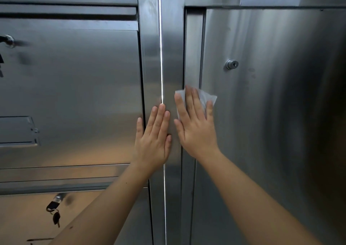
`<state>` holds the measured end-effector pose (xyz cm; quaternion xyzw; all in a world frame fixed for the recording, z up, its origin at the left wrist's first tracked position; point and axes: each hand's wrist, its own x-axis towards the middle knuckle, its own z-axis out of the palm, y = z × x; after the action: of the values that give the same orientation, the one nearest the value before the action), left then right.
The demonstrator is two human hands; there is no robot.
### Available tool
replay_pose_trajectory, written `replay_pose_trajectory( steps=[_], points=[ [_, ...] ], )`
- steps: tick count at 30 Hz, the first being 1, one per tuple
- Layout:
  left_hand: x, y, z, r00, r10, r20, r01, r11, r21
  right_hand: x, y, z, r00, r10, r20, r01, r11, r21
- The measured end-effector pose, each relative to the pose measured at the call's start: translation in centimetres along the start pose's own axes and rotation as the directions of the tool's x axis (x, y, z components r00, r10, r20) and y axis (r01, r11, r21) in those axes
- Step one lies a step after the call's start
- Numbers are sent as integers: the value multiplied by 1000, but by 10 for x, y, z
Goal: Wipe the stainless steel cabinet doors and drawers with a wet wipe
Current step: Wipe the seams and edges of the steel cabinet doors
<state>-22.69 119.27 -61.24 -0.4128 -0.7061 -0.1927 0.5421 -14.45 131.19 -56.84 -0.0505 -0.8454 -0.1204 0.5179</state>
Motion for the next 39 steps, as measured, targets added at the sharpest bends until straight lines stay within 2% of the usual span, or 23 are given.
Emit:
replay_pose_trajectory(
  steps=[6,10,13,20,26,29,36,39],
  points=[
    [-1,-2,-4,999,18,33,-18,1000,22,-17,4,0,997,-61,56,65,995,-77],
    [-1,-2,-2,1000,12,22,-12,1000,8,32,8,-17,1000,-20,-10,20,999,38],
    [-1,-1,-2,1000,16,12,-16,1000,-16,47,11,-19,999,-22,-31,23,999,34],
    [-1,-3,-5,999,23,42,-21,999,-44,-22,2,3,998,-64,25,66,996,-61],
    [0,1,-3,1000,-1,31,3,998,-61,62,15,-28,999,-50,-7,50,999,13],
    [0,-1,-3,999,4,42,-2,999,-47,95,21,-36,999,-19,-35,18,1000,-7],
    [2,-1,-8,999,8,54,-7,1000,-31,19,-2,-13,1000,-4,-6,4,999,35],
    [2,-3,-10,997,31,69,-30,999,-15,34,5,-20,999,-42,8,42,999,17]
  ],
)
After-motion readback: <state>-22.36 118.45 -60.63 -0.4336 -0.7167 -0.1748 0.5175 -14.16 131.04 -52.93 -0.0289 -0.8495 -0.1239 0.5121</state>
